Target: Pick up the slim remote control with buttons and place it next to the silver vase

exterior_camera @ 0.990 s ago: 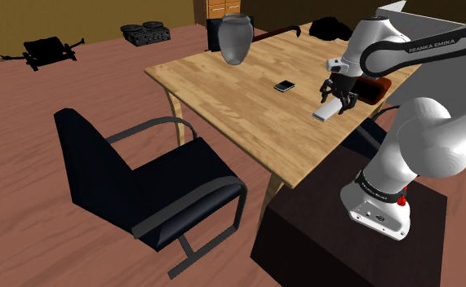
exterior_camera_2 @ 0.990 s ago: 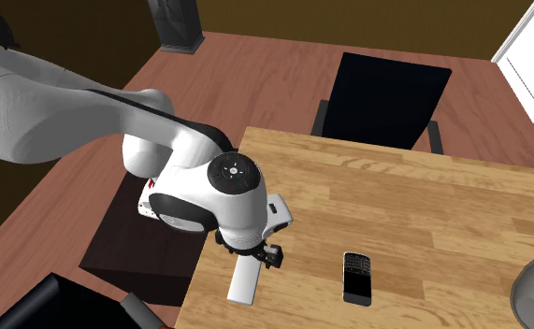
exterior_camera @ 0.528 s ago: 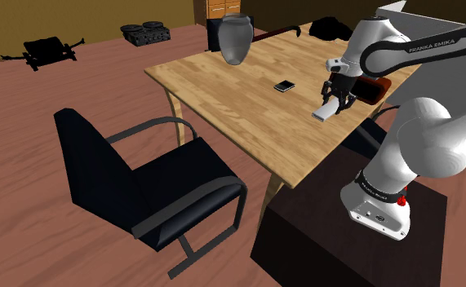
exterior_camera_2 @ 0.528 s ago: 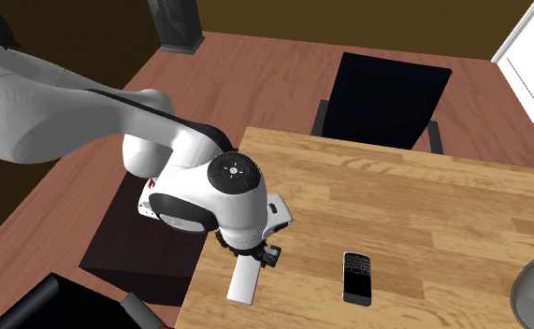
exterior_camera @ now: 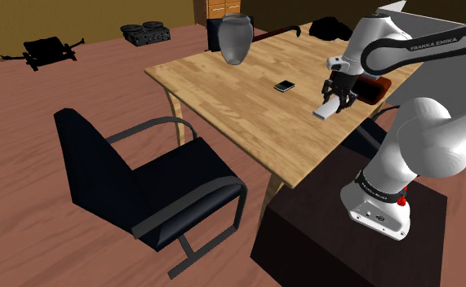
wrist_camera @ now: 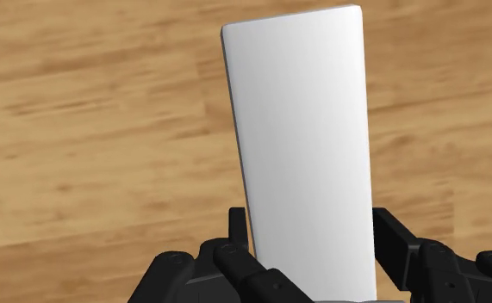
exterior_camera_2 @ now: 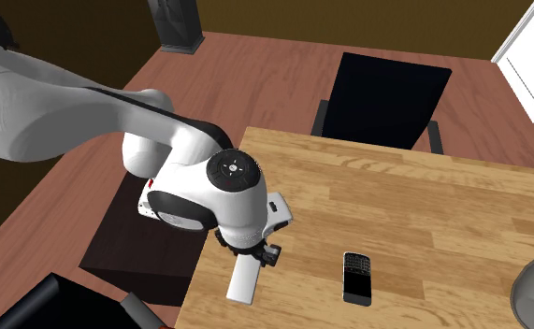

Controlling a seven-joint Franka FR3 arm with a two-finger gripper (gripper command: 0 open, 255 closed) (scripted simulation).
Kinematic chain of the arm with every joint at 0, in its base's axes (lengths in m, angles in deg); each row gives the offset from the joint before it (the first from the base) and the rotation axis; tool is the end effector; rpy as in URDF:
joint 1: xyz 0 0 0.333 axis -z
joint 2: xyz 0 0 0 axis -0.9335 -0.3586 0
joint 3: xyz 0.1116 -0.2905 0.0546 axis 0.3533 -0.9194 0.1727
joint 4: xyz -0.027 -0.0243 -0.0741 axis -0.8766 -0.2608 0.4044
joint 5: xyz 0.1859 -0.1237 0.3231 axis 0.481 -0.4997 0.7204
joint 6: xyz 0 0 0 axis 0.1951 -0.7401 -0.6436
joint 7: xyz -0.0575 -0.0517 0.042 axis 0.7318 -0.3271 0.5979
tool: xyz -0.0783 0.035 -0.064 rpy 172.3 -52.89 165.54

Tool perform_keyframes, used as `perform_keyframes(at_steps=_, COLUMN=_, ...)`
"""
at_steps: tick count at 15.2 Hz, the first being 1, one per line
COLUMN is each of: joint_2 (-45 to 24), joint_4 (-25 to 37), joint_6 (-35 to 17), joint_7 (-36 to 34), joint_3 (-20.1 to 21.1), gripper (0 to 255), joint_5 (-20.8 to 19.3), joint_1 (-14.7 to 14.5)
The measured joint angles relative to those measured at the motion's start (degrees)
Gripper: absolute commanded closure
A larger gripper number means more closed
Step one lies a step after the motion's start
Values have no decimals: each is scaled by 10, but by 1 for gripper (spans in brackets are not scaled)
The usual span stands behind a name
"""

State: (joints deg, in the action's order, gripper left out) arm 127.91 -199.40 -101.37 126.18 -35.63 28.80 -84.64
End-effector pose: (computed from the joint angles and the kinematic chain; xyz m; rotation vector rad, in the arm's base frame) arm 0.2650 -0.2306 0.3329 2.5144 1.8560 0.0204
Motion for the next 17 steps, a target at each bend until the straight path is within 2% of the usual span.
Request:
perform_keyframes(at_steps=7, joint_2=33, joint_4=24, joint_6=62, joint_7=9, joint_3=50, gripper=255, joint_5=34, joint_1=11)
perform_keyframes(at_steps=17, joint_2=62, joint_4=70, joint_6=141, joint_7=18, joint_3=110, gripper=255, joint_5=81, joint_1=12)
